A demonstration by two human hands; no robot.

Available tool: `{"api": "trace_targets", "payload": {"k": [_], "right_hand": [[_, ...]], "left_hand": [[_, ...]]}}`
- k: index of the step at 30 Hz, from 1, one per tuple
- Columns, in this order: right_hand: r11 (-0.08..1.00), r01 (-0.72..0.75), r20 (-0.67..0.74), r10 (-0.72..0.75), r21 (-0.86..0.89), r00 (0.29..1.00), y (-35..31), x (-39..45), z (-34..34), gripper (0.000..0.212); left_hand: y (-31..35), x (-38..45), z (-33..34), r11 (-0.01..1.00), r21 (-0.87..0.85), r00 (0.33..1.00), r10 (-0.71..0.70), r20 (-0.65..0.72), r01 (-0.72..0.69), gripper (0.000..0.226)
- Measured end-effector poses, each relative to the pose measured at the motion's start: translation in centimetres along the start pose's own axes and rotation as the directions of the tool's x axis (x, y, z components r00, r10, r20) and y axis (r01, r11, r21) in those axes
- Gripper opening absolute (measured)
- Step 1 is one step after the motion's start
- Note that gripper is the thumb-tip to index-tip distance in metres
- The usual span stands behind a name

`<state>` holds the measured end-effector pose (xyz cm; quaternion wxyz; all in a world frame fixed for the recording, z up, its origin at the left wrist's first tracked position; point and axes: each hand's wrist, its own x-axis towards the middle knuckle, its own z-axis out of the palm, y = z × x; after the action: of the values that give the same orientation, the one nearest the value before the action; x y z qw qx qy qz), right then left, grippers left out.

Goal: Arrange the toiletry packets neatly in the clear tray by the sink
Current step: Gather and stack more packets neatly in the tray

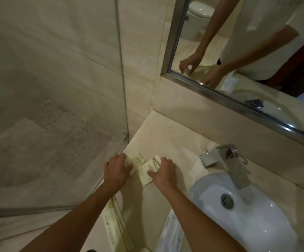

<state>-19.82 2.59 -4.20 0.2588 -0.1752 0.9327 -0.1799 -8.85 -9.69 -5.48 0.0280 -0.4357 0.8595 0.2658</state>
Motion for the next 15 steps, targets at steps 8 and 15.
{"api": "trace_targets", "payload": {"k": [8, 15], "right_hand": [[0.875, -0.153, 0.098, 0.122, 0.459, 0.988, 3.3, -2.1, -5.6, 0.017], [0.846, -0.156, 0.044, 0.155, 0.509, 0.987, 10.5, -6.5, -11.7, 0.022]], "left_hand": [[4.3, -1.1, -1.4, 0.901, -0.425, 0.98, -0.006, 0.199, 0.091, 0.025], [12.4, -5.4, 0.3, 0.893, -0.446, 0.963, 0.169, 0.211, -0.06, 0.017]]}}
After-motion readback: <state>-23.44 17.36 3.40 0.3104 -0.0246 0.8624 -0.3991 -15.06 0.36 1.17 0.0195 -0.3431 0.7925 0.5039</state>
